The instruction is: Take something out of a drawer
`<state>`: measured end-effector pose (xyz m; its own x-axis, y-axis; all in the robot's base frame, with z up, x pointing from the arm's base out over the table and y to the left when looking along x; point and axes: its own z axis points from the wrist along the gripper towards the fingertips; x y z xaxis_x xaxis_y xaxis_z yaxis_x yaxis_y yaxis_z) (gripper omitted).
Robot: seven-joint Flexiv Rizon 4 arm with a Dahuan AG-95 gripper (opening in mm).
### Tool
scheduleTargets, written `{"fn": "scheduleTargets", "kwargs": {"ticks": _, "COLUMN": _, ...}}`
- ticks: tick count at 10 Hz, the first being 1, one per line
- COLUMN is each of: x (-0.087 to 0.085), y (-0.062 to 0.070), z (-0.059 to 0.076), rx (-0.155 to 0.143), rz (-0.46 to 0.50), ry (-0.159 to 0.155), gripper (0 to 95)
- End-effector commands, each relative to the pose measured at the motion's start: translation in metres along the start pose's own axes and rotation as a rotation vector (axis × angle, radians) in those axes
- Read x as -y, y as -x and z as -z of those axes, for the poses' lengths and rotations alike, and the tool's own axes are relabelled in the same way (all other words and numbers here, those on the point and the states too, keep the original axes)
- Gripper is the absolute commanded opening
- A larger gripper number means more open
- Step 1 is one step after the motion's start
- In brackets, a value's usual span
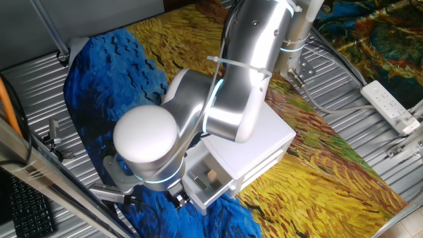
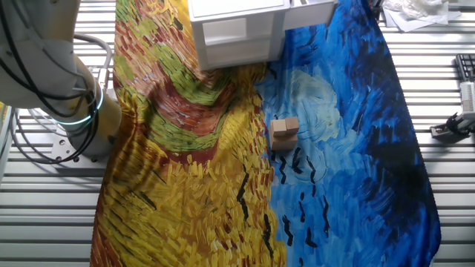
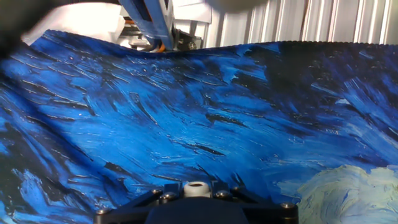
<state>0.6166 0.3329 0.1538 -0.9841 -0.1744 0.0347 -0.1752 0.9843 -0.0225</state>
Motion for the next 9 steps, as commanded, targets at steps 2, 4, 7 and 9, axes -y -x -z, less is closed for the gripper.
{"fn": "scheduleTargets", "kwargs": {"ticks": 2, "x": 0.000, "y": 0.003, "z": 0.000, "rx": -0.001, "rz": 0.001, "ry": 0.001, "gripper": 0.0}}
{"fn": "scheduleTargets", "kwargs": {"ticks": 4, "x": -0.001, "y": 0.007, "z": 0.002, "rx": -0.003, "rz": 0.001, "ry": 0.002, "gripper": 0.0}}
{"fn": "scheduleTargets", "kwargs": {"ticks": 7, "x": -0.001, "y": 0.010, "z": 0.003, "rx": -0.005, "rz": 0.000, "ry": 0.003, "gripper": 0.0}}
{"fn": "scheduleTargets", "kwargs": {"ticks": 9, "x": -0.002, "y": 0.012, "z": 0.003, "rx": -0.006, "rz": 0.001, "ry": 0.002, "gripper": 0.0}}
